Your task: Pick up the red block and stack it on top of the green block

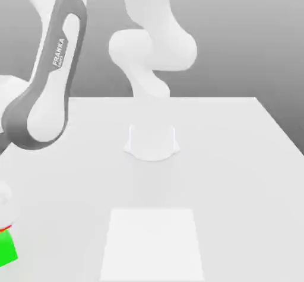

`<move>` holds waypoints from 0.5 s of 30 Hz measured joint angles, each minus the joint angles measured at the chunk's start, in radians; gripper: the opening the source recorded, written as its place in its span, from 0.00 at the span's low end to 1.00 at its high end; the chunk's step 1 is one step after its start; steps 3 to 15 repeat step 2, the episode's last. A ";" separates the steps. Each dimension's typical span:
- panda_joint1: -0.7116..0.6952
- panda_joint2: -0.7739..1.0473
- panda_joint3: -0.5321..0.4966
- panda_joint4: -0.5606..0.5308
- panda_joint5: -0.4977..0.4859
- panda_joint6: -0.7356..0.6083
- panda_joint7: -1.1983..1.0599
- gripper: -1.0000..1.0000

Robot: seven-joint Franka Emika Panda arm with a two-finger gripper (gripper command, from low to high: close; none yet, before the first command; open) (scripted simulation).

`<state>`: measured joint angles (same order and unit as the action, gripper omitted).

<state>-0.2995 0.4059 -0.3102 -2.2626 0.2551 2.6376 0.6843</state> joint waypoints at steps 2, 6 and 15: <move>0.000 0.000 0.000 0.000 0.000 0.000 0.000 1.00; 0.000 0.000 0.000 0.000 0.000 0.000 0.000 1.00; 0.000 0.000 0.000 0.000 0.000 0.000 0.000 1.00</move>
